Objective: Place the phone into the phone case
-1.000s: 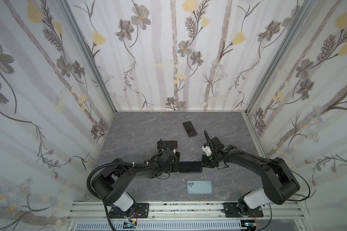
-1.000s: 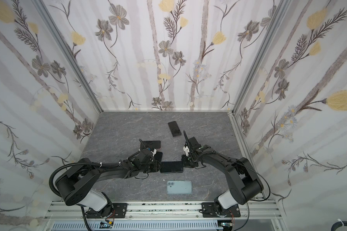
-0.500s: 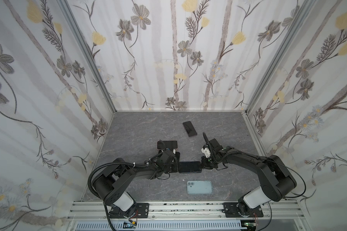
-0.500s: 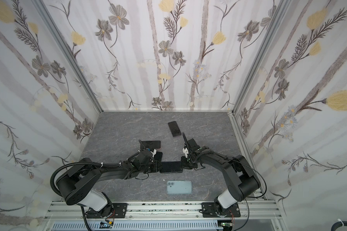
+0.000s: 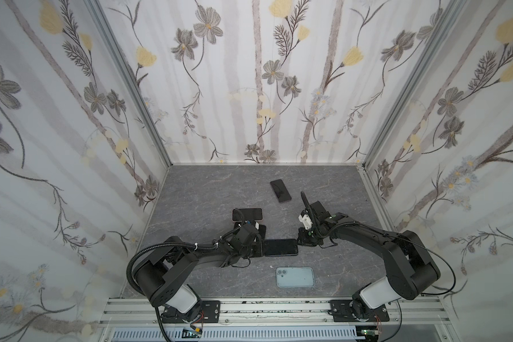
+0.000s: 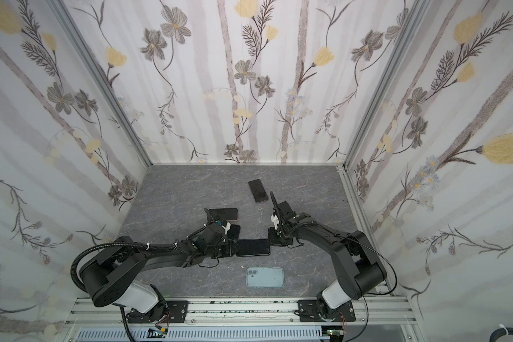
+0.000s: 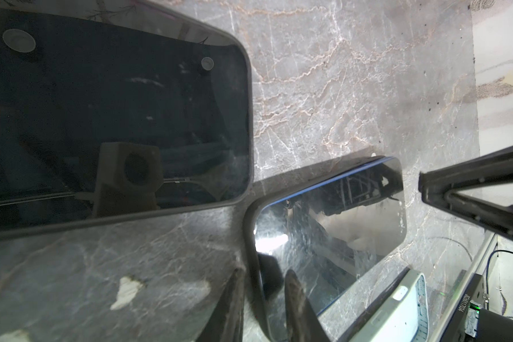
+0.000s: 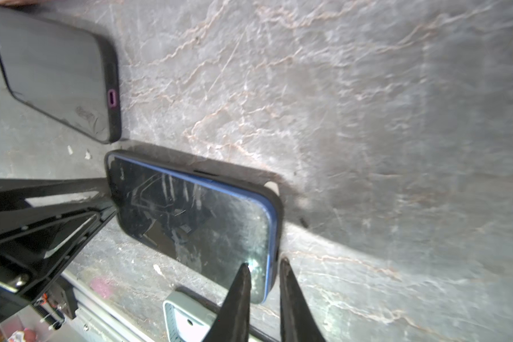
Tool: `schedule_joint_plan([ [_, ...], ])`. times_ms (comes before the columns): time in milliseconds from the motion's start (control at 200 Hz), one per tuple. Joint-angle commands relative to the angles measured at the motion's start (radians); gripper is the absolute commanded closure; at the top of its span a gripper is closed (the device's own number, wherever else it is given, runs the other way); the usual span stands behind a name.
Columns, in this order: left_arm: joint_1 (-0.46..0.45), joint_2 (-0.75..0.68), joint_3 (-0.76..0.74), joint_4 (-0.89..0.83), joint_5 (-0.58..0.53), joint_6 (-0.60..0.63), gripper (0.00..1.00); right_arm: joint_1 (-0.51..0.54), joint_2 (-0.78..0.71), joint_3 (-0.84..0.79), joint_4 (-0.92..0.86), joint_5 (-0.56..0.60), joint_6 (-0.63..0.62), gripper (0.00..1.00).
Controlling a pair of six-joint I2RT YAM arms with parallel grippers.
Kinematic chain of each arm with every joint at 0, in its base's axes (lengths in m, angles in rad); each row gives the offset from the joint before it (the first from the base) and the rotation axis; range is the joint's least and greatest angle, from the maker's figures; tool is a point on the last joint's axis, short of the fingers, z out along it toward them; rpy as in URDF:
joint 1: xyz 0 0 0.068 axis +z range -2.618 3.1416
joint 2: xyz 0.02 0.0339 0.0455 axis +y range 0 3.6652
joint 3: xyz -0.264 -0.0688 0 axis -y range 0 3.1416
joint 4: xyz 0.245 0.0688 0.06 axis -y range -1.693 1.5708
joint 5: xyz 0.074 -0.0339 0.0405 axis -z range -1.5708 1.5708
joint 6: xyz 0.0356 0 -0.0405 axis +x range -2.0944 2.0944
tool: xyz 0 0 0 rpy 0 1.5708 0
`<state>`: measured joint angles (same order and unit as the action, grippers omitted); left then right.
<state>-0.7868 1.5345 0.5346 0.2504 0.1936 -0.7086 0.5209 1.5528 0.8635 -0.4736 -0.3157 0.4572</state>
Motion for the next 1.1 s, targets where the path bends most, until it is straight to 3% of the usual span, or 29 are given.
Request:
schedule_joint_plan([
  [0,0.000,0.010,0.000,-0.044,-0.016,0.017,0.74,0.000,0.020,0.019,-0.026,0.007,-0.027,0.83],
  [714,-0.001,0.046,-0.001,-0.026,0.019,0.006,0.76,0.031,0.091,-0.061,0.030,-0.071,-0.003,0.90],
  [1094,-0.003,0.048,-0.021,-0.017,0.016,0.000,0.76,0.066,0.173,-0.062,-0.035,0.071,-0.014,0.91],
])
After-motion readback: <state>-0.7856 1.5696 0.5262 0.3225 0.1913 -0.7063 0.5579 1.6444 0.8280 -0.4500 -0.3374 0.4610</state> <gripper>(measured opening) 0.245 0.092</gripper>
